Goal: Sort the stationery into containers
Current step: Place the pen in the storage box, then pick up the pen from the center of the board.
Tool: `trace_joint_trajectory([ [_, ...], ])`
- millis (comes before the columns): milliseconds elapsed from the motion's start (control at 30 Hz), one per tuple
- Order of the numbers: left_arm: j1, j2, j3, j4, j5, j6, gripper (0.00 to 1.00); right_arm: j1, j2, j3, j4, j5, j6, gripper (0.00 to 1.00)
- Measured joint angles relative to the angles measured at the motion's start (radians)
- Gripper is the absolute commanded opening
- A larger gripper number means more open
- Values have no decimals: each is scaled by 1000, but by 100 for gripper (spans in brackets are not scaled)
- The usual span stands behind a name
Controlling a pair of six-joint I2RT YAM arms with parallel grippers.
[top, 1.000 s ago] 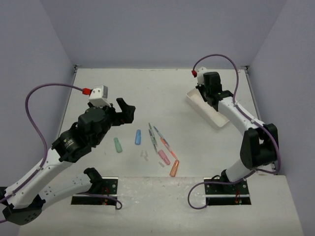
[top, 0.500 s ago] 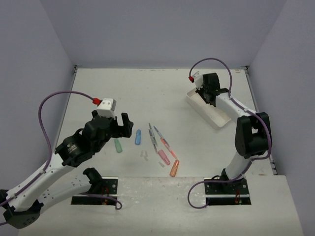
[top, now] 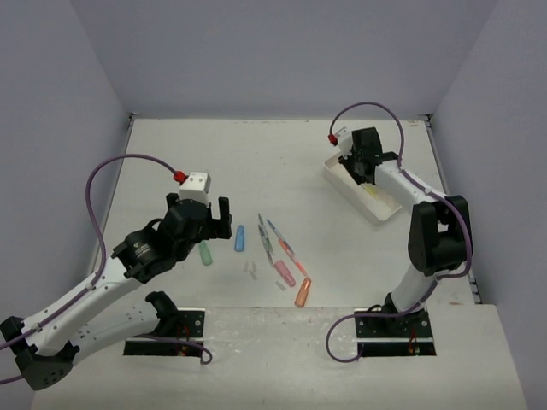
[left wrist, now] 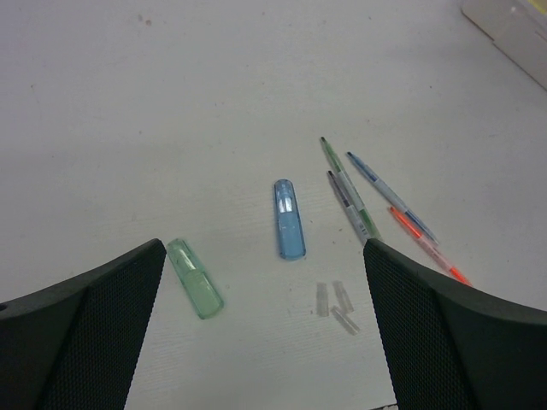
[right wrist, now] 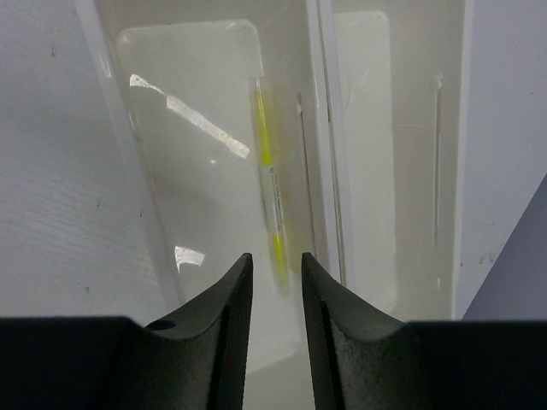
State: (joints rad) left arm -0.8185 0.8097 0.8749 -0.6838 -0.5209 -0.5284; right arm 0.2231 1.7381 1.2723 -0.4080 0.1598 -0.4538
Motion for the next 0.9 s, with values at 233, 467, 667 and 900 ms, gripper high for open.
trace_joint_trajectory([
  [233, 0, 4, 3, -52, -97, -59, 100, 214, -321, -63, 38, -17, 270, 49],
  [467, 0, -30, 18, -105, -156, -53, 100, 601, -486, -129, 77, -24, 710, 44],
  [667, 0, -106, -13, -89, -176, -35, 100, 788, -278, -146, -42, 73, 904, 43],
  [900, 0, -88, -29, -72, -169, -14, 100, 746, -11, -55, -136, 117, 887, 30],
])
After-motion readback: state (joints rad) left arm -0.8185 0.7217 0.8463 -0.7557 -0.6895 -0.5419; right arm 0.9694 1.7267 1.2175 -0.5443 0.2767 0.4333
